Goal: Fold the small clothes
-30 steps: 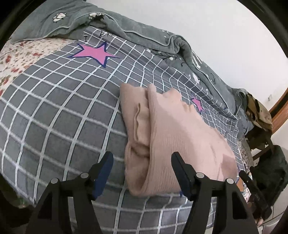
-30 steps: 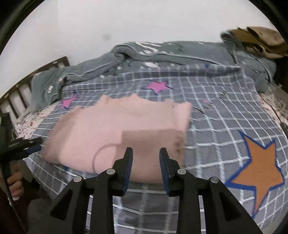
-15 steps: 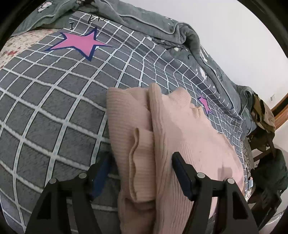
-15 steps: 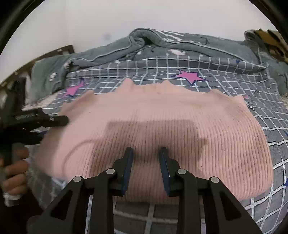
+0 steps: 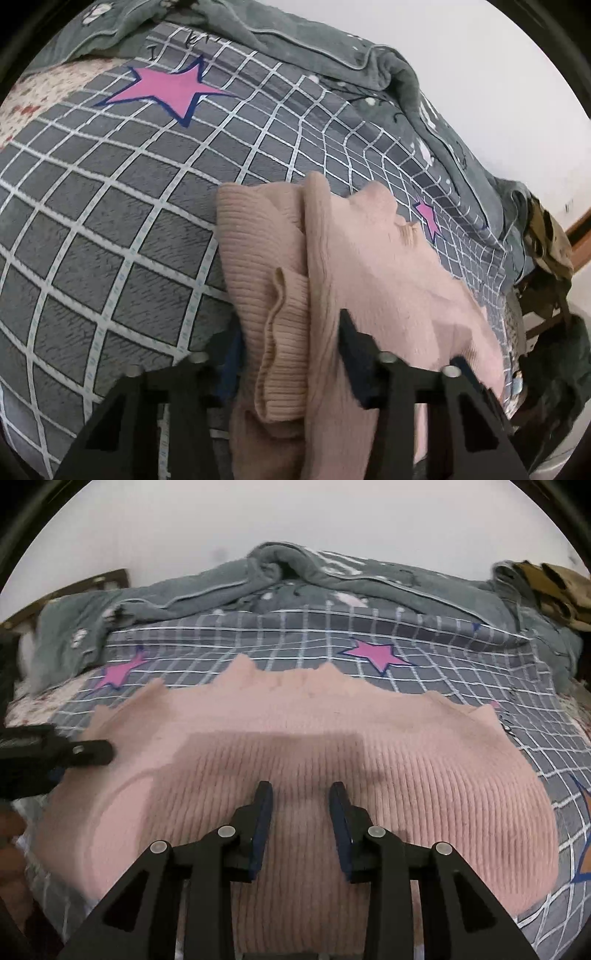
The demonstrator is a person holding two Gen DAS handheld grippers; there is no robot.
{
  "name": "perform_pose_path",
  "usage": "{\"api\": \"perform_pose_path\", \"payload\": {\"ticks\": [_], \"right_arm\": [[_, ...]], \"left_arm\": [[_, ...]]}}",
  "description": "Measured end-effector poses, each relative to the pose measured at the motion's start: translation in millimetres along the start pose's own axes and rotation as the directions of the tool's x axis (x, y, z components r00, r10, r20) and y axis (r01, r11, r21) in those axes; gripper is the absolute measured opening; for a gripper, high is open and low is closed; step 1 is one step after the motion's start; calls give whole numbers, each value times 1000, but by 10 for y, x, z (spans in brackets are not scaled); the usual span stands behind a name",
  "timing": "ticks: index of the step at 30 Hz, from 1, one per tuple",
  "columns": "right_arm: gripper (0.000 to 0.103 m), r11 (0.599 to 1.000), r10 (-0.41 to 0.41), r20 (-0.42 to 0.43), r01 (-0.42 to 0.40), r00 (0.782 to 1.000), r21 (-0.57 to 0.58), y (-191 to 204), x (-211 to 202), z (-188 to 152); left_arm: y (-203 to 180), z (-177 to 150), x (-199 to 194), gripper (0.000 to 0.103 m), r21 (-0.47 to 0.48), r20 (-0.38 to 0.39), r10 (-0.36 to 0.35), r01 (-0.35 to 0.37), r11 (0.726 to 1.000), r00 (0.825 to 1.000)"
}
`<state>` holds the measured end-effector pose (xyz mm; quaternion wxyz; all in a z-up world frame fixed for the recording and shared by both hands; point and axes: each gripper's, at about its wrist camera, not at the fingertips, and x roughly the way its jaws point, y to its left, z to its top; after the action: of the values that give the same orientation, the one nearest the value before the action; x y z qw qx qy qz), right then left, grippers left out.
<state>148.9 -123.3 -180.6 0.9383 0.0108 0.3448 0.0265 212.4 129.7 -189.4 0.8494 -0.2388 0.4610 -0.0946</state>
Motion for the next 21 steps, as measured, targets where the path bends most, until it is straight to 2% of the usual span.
{"api": "perform_pose_path", "payload": {"ticks": [1, 4, 7, 10, 14, 18, 21], "right_arm": [[34, 999, 50, -10, -50, 999, -3, -37, -44, -7], [34, 992, 119, 11, -119, 993, 29, -136, -219, -38], [39, 993, 117, 30, -118, 993, 21, -131, -311, -136], [40, 990, 119, -43, -122, 992, -72, -29, -207, -224], [40, 980, 195, 12, -194, 981, -53, -203, -518, -194], [42, 988, 150, 73, -147, 986, -55, -587, -845, -208], [42, 993, 115, 93, -117, 989, 19, -1022, -1027, -278]], "left_arm": [[-5, 6, -2, 29, -8, -1, 3, -3, 1000, 1000], [-52, 37, -43, 22, -29, -1, 11, -11, 1000, 1000], [-151, 77, -143, 21, -69, 17, 17, -16, 997, 1000], [-369, 106, -260, 21, -57, 28, 24, -22, 998, 999], [-732, 117, -396, 21, -42, 34, 47, -46, 998, 998], [-1161, 110, -412, 21, -61, 3, 64, -64, 996, 998], [-1595, 60, -384, 21, -12, -4, 70, -70, 998, 998]]}}
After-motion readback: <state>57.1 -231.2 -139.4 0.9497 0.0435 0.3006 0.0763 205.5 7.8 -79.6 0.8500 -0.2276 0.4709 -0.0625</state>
